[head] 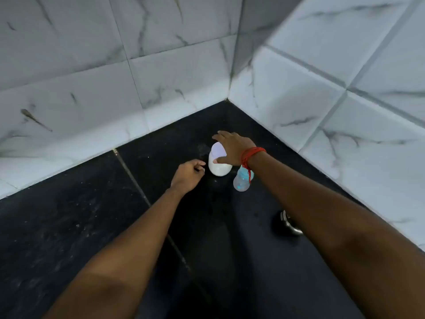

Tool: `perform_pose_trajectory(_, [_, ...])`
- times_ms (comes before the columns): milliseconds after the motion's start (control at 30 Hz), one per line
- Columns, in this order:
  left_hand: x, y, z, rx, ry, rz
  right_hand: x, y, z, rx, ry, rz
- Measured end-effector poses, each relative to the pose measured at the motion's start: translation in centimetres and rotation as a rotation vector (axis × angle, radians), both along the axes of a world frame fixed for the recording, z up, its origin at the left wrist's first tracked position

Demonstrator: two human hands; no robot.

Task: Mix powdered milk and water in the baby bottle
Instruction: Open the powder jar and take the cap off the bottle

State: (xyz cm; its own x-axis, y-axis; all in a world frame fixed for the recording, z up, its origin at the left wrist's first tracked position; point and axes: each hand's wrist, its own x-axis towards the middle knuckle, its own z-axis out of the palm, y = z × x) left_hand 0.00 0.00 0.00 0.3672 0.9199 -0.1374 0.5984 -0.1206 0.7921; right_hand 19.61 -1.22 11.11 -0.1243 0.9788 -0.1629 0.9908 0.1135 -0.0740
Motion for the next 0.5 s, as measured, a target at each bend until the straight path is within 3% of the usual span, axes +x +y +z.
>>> perform_pose_trajectory(200, [0.4,-0.3,-2.0,-0.022,-0.083,0.059,-0.1,1.1,-0.6,-0.139,0.027,-0.057])
perform_pose_trajectory(500, [1.9,-4.7,0.6,0.153,-0.316,0.048,-0.9,-0.8,4.0,0.034,0.242,-0.251])
